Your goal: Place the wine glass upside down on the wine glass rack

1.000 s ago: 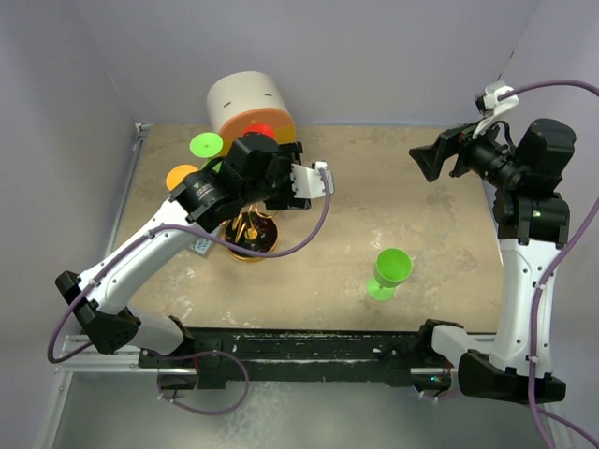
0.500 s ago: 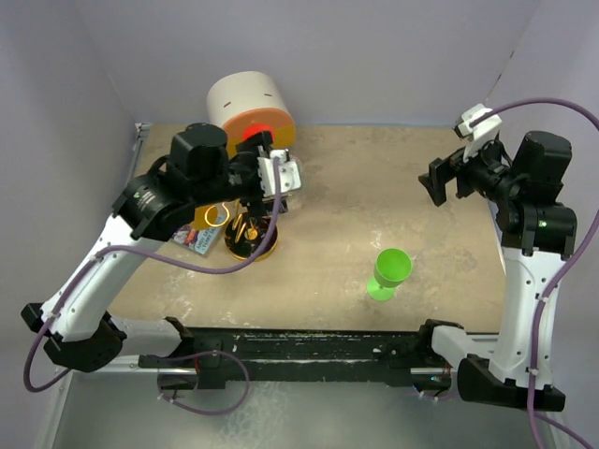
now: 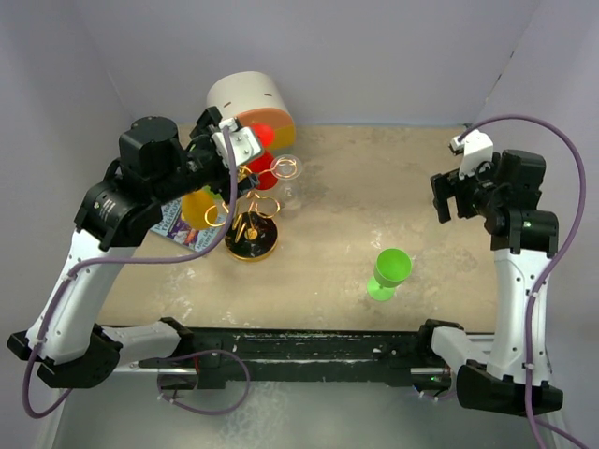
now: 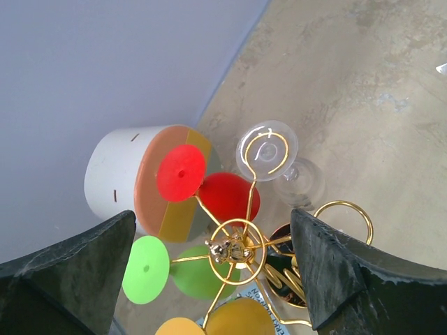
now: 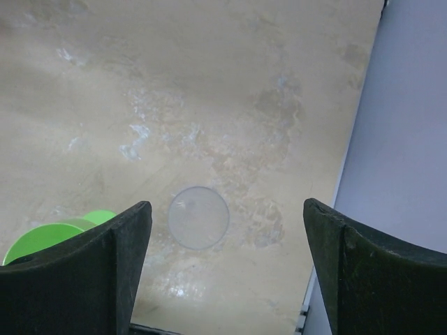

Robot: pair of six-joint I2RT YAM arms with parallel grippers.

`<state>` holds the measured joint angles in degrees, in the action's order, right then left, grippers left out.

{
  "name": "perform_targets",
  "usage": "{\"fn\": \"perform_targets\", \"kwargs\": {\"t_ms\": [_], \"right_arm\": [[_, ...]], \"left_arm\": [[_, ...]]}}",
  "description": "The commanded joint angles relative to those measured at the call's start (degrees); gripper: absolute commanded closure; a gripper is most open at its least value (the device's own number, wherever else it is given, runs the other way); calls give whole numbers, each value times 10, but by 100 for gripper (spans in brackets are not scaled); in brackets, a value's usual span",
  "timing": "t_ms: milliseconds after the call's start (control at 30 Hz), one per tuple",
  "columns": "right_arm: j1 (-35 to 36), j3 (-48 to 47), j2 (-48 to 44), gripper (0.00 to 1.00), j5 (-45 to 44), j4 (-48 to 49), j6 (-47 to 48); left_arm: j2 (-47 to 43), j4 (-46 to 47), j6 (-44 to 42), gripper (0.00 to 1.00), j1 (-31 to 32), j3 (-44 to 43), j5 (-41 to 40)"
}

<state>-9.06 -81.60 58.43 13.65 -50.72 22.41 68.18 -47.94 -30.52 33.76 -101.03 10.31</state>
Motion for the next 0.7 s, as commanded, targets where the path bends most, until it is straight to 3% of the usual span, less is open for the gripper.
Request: {"fn": "perform_targets", "kwargs": {"t_ms": [0, 233, 667], "right_arm": [[-2, 21, -6, 11, -58, -13, -20], [-2, 73, 3, 24, -106, -11, -19], [-2, 103, 46, 45, -98, 8, -20]], "left_arm": [[-1, 28, 17, 6, -9, -19, -19], [3, 32, 18, 6, -14, -15, -16], [6, 52, 22, 2, -23, 8, -20]]}}
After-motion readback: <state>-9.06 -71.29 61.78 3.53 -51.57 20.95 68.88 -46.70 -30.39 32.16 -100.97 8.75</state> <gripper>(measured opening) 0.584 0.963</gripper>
